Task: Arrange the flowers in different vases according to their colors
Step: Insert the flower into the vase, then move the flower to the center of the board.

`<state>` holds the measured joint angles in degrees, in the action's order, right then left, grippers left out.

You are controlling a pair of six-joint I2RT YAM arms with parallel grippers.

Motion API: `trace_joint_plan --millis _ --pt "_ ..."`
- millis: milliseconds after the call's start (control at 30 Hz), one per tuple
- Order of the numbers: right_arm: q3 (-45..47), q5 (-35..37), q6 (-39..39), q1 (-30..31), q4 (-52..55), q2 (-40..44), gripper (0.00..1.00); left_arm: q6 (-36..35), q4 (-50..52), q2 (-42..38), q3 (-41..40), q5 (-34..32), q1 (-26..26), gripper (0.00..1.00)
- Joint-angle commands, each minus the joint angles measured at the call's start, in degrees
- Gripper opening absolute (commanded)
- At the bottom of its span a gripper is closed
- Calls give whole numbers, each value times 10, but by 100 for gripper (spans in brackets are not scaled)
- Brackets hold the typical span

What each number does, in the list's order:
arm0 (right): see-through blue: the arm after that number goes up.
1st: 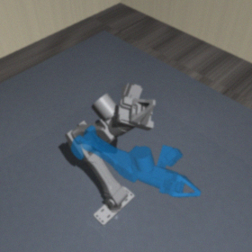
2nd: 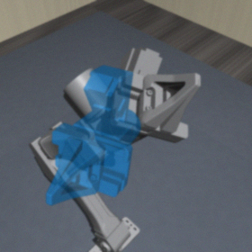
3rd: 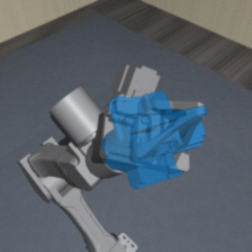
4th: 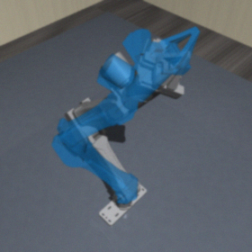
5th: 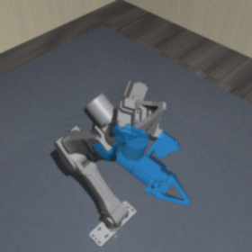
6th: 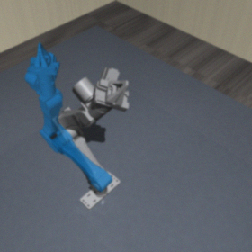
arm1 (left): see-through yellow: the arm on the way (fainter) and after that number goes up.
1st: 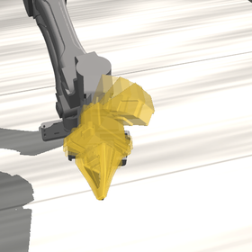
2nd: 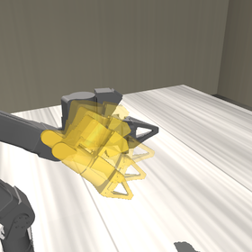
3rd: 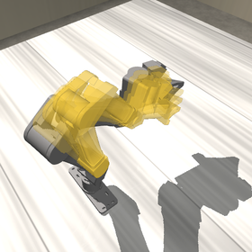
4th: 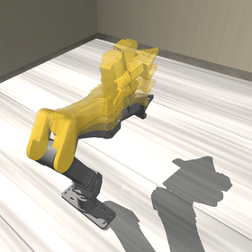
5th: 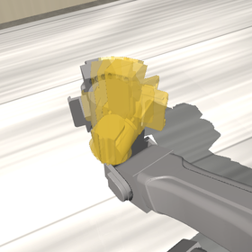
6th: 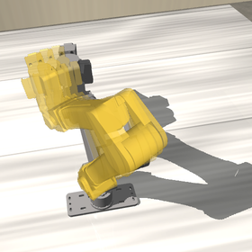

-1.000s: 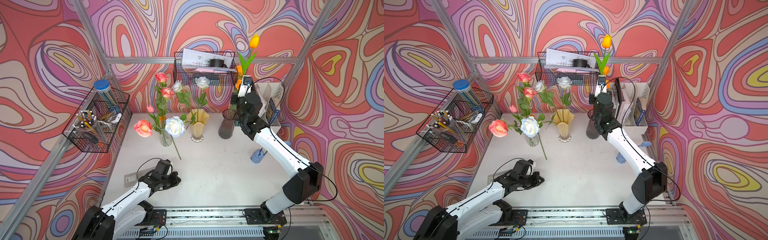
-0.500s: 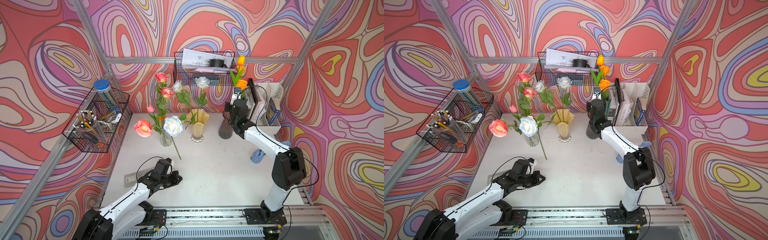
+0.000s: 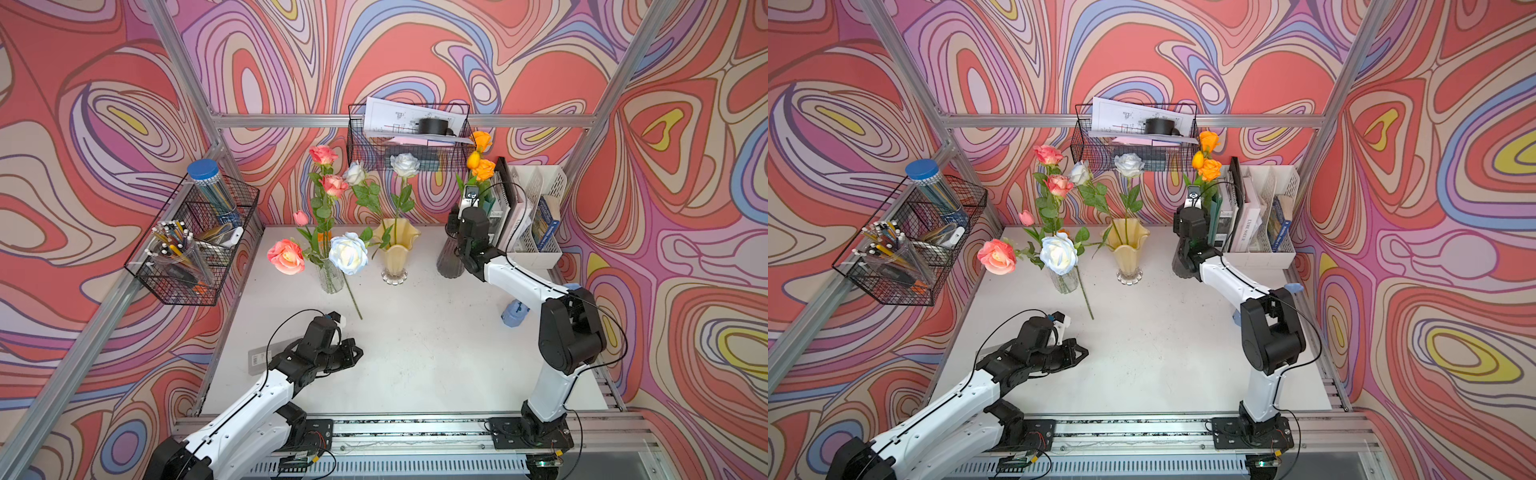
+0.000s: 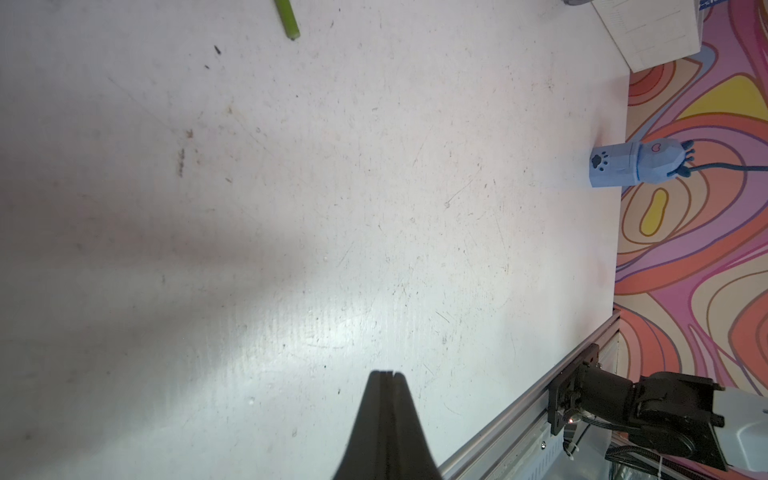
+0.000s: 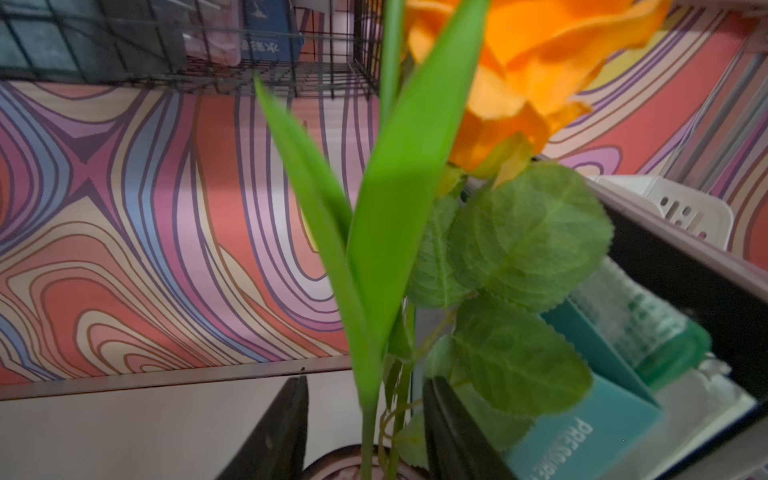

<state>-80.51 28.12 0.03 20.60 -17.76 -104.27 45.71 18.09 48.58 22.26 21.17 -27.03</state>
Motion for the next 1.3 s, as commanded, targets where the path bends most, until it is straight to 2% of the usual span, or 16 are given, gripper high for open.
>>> trace_joint_plan --millis 0,167,300,367,467,533,700,833,933,1100,1267 --pt "18 -9 -13 -3 6 63 50 -13 47 -18 23 -27 5 0" --pt "43 -37 -28 -2 39 140 54 -12 104 -62 43 -79 15 0" --pt "45 -95 -68 0 145 197 53 -7 157 -74 56 -114 42 0" --pt "47 -153 -91 2 208 222 51 -5 176 -71 58 -117 68 0" --pt "55 -209 -127 35 293 239 50 -6 189 -71 59 -112 97 0" --pt "64 -219 -135 82 330 234 49 -1 192 -73 64 -120 99 0" --pt "94 -180 -182 229 364 195 46 -3 198 -72 90 -133 101 0" --pt "127 -149 -227 303 339 173 46 -4 203 -80 91 -139 103 0" --pt "141 -163 -252 322 309 140 46 -5 200 -85 85 -139 106 0" --pt "111 -174 -259 342 281 47 47 -6 198 -81 79 -139 109 0" --pt "15 -194 -242 342 297 -77 49 -8 196 -86 78 -137 113 0"
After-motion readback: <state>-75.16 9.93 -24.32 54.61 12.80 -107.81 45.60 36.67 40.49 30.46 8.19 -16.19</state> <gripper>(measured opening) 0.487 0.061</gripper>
